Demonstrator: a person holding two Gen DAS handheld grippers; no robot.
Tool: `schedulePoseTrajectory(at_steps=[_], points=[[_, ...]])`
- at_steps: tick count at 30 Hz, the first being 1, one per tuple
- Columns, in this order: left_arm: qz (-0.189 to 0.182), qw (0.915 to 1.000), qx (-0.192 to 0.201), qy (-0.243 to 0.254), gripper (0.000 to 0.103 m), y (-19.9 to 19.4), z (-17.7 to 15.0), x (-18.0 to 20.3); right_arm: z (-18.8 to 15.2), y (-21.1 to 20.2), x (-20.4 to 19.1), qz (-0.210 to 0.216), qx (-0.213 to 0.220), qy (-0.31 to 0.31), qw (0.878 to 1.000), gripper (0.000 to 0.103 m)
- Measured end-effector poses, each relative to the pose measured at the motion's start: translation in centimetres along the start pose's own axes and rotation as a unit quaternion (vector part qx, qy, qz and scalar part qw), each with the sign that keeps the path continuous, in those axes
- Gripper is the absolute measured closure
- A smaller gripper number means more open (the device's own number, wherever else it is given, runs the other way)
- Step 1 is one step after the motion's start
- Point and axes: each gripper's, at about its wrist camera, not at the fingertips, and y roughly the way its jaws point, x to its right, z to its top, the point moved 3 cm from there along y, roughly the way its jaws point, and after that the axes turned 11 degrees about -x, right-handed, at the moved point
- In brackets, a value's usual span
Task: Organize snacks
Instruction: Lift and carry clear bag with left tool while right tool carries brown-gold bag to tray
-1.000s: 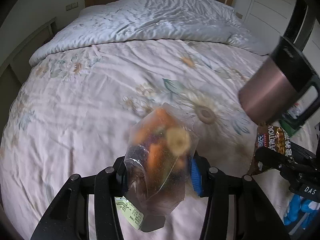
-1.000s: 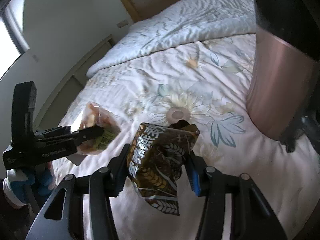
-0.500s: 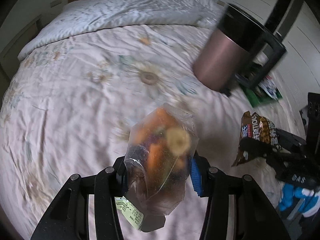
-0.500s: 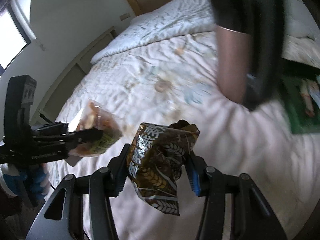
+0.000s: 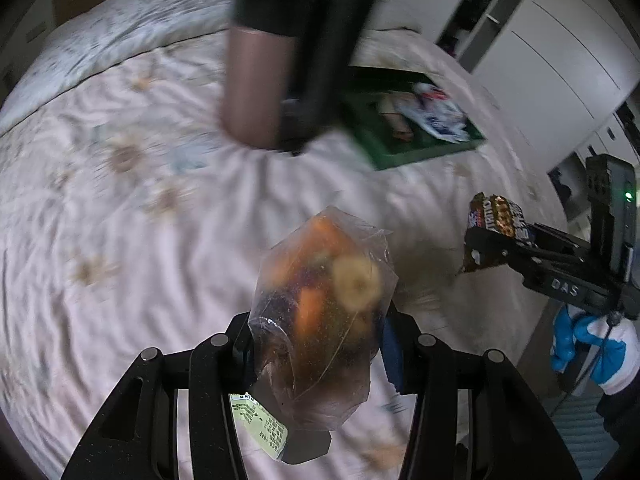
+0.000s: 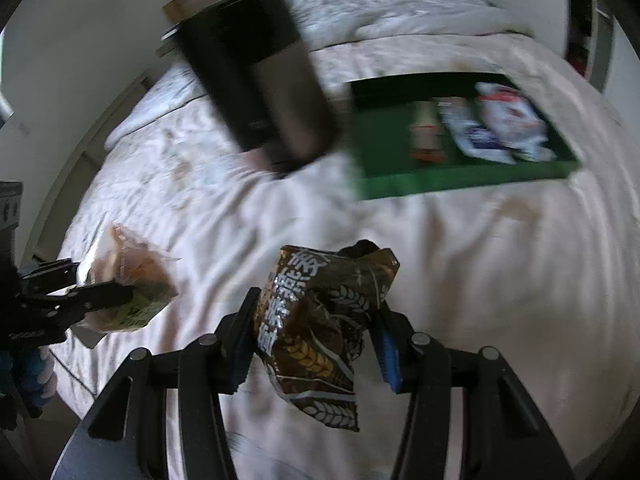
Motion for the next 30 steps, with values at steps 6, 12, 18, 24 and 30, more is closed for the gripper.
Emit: schedulePoseTrajectory(at_steps=[6, 12, 18, 24, 30], points=[[-0.016, 0.9996, -0.001, 0.024, 0.059, 1.5, 3.1, 5.8, 0.1, -3.1, 6.7, -0.028, 0.015, 0.025, 0.999, 0.000], [-0.014, 0.9992, 0.013, 0.034, 0.059, 2.1, 6.5, 9.8, 1.5, -5.8, 11.7, -0.044, 0.040, 0.035, 0.998, 0.000], [0.000, 0.9986, 0.036, 0.038, 0.059, 2.2, 10.1, 12.4, 4.2, -7.7, 14.9, -0.055, 0.067, 0.031, 0.996, 0.000], [0.020, 0.9980, 0.052, 0.028, 0.059, 3.1, 13.3, 13.3, 7.3, -7.6, 16.7, -0.055, 0.084, 0.014, 0.995, 0.000], [0.057, 0.9959, 0.068, 0.022, 0.059, 4.9, 15.7, 13.6, 11.7, -5.8, 17.3, -0.058, 0.098, -0.022, 0.993, 0.000]])
